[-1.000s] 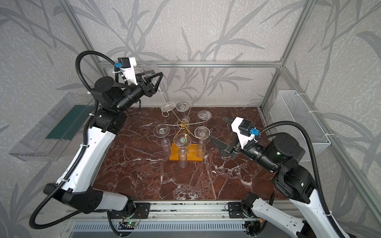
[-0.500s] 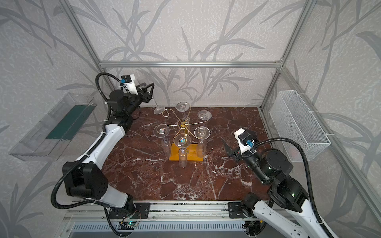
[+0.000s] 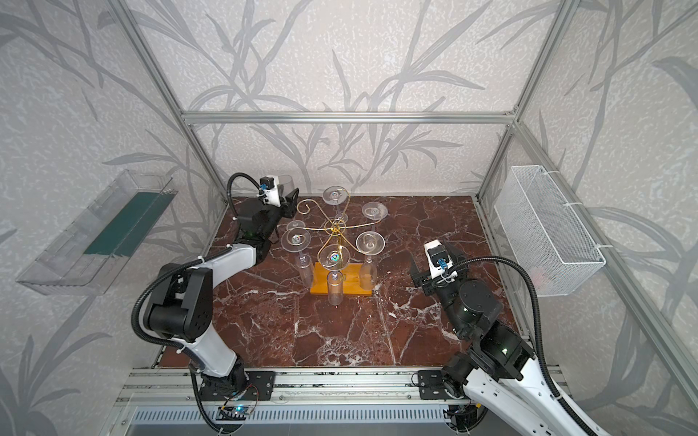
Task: Take the wine glass off the wine glass rack
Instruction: 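Lower the glass with the left gripper beside the rack while the right arm withdraws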
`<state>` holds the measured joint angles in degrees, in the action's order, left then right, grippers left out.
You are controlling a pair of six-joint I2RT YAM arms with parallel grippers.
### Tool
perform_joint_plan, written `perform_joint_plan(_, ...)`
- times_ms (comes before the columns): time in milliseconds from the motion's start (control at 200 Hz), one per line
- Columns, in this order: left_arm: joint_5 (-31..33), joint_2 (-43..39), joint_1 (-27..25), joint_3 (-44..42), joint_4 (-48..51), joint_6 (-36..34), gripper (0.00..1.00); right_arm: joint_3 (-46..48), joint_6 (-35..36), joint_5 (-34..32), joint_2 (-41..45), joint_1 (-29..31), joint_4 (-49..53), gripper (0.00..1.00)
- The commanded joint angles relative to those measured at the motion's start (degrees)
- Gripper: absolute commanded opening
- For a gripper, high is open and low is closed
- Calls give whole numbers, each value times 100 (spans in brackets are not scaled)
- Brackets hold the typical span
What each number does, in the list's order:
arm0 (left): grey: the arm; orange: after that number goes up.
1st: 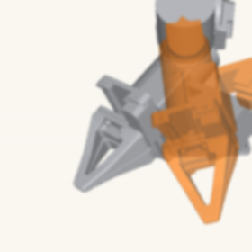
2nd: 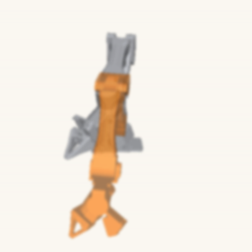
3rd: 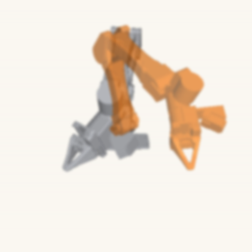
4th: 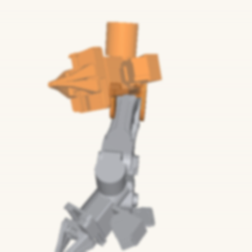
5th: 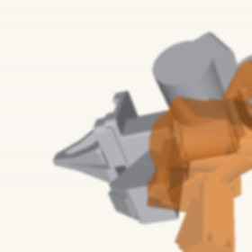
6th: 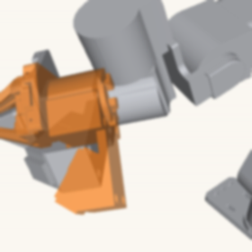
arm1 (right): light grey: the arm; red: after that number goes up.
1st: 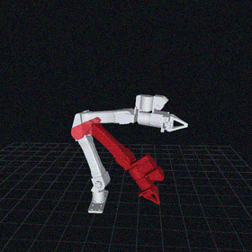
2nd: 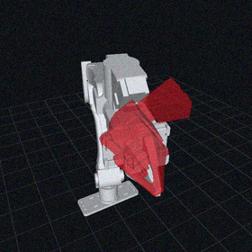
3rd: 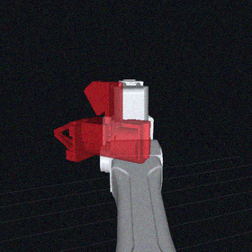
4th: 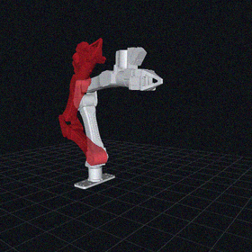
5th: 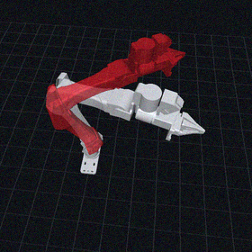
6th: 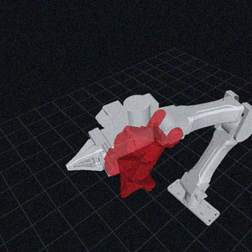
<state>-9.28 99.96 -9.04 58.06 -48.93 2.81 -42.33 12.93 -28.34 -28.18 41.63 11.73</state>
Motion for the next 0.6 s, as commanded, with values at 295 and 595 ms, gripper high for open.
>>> perform_joint_plan(295,801,948,-22,-361,-2068,-316,39,184,-530,-364,173,-128,-102,86)
perform_joint_plan(595,960,1313,-26,-503,-2469,-389,39,199,-617,-409,163,-172,-52,86)
